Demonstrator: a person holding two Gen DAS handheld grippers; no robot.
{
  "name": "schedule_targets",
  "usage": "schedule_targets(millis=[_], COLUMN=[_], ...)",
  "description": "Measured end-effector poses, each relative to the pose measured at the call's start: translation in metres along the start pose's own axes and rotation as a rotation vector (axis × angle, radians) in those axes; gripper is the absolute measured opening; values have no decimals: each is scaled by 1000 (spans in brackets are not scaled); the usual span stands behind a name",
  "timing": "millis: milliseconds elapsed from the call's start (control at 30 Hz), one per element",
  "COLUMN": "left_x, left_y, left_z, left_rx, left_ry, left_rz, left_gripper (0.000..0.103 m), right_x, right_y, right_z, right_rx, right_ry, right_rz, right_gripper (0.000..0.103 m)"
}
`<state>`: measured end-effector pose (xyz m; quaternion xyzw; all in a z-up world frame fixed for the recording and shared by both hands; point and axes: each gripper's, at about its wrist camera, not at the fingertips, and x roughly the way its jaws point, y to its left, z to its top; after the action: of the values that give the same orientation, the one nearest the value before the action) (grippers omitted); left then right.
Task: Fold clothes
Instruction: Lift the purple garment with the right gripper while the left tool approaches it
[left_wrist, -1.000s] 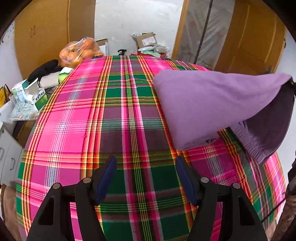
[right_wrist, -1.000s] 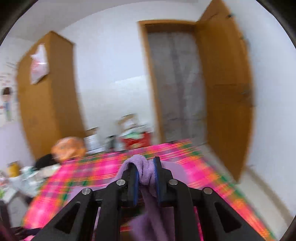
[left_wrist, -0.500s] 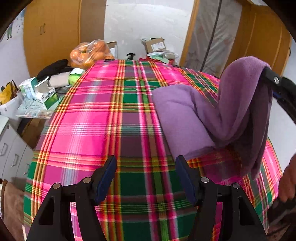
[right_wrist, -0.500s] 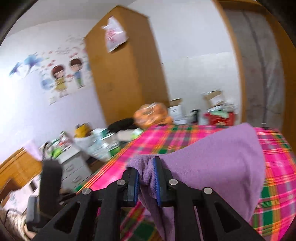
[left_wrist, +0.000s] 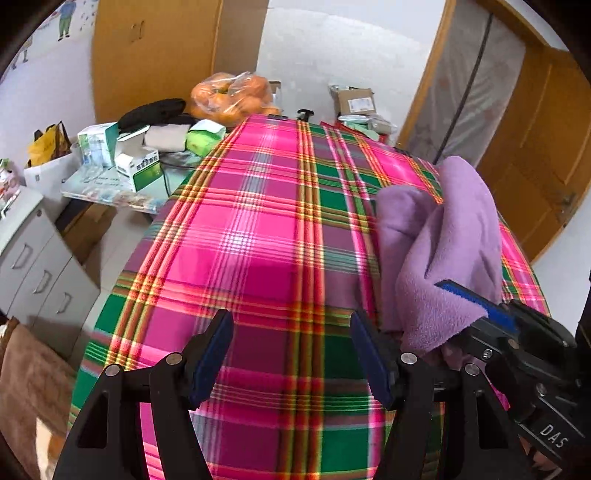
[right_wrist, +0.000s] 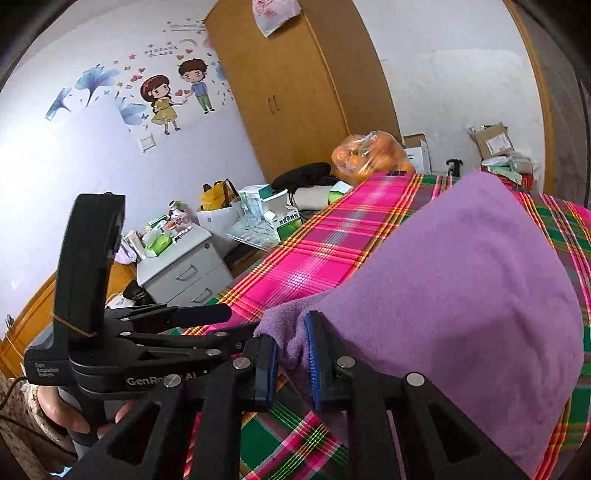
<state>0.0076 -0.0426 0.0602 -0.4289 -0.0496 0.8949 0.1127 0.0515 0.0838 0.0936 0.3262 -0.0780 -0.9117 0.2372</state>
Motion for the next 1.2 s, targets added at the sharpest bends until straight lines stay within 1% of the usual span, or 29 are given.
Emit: schedule_targets(millis=[133, 167, 200, 233, 333, 400, 467, 567, 633, 733, 800, 900, 1067, 1133, 1200], left_x=[0, 0, -1, -2, -8, -14, -19, -25, -27, -30, -33, -38, -41, -43, -44], left_y=[2, 2, 2, 2, 0, -3, -9, -21, -28, -41, -47, -52, -51, -55, -62], left_z=[-2, -2, -2, -1, 1, 4, 7, 7, 7, 6, 7, 8, 9, 8, 6], left_rx=[-3, -3, -1, 2, 11, 17, 35, 77, 97, 128, 145, 156, 158, 169, 197], left_ry=[10, 11, 10, 6, -15, -34, -52, -76, -85, -103, -114, -128, -130, -131, -136], left_rz=[-11, -14, -16, -16, -19, -29, -38, -51, -51, -53, -57, -61, -64, -79, -96], left_gripper=[68, 68, 68, 68, 68, 68, 68, 68, 68, 66, 66, 66, 66, 66, 66], right_x=[4, 4, 2, -1, -16, -32, -49, -73, -84, -95, -97, -95, -83, -79, -80], right_y=[7, 10, 13, 16, 22, 17, 2, -33, -59, -96, -112, -127, -138, -141, -146], right_z=[-3, -4, -6, -8, -17, -24, -30, -40, -47, -60, -66, -71, -74, -74, -78], right_rx=[-35, -49, -66, -84, -140, -133, -80, 39, 137, 289, 354, 430, 468, 494, 521], right_ry=[45, 56, 63, 70, 80, 67, 45, 9, 2, -4, -13, -24, -3, 2, -11], right_rz=[-52, -69, -80, -91, -138, -169, -198, -310, -386, -436, -435, -391, -337, -304, -281], right_gripper=[17, 25, 36, 39, 41, 41, 41, 41, 41, 41, 41, 42, 42, 42, 43])
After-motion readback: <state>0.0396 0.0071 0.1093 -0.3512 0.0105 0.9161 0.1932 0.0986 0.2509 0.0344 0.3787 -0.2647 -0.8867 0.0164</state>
